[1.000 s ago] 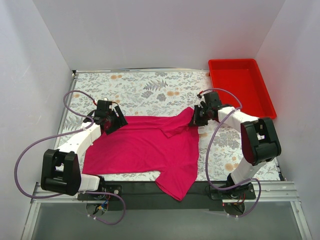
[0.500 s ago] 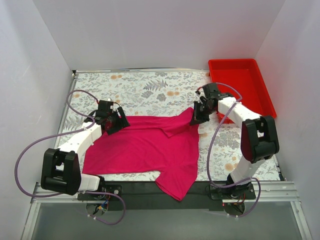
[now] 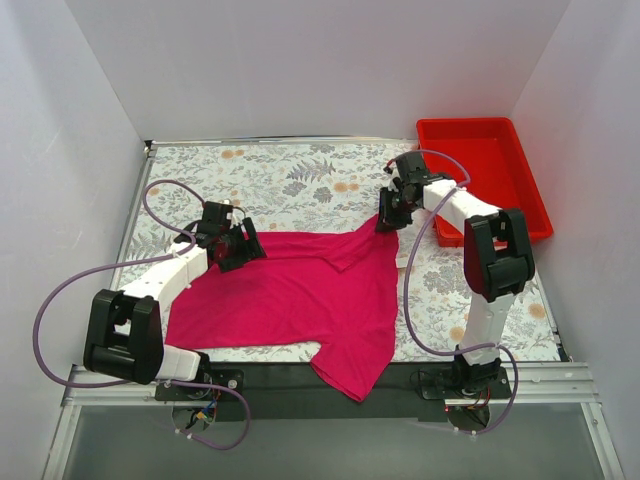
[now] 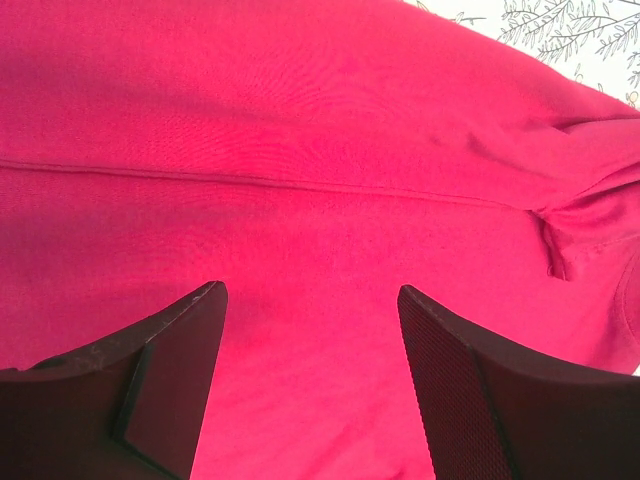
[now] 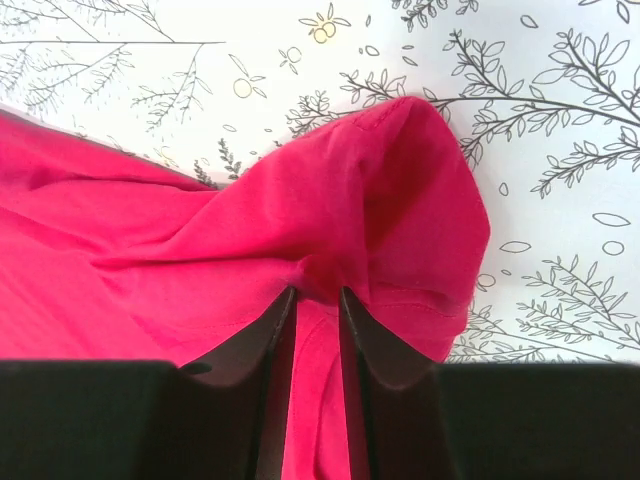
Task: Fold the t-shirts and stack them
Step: Fold the tshirt
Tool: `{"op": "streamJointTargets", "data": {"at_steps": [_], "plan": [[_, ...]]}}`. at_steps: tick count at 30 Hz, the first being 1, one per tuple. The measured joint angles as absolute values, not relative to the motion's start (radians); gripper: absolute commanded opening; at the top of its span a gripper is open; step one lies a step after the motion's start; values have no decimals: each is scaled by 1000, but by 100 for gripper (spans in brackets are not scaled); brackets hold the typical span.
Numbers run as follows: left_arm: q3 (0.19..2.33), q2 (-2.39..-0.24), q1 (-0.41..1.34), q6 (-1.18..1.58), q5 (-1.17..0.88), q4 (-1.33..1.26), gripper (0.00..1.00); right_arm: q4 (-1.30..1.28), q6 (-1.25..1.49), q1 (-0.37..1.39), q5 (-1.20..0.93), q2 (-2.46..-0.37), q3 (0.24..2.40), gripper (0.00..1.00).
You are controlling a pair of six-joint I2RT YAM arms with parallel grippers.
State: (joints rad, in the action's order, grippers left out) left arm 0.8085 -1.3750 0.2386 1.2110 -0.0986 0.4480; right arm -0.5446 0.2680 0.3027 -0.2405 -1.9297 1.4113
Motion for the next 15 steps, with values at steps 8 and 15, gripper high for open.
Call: {"op": "streamJointTargets", "data": {"at_steps": [8,15], "plan": [[809,-1375,240,1212,-103,448,64,-447,227,302,-229,-1860,1259,28],[809,-1378,252,1212,-112,448,64,-397,187,302,-245,-1839,1205,28]]}}
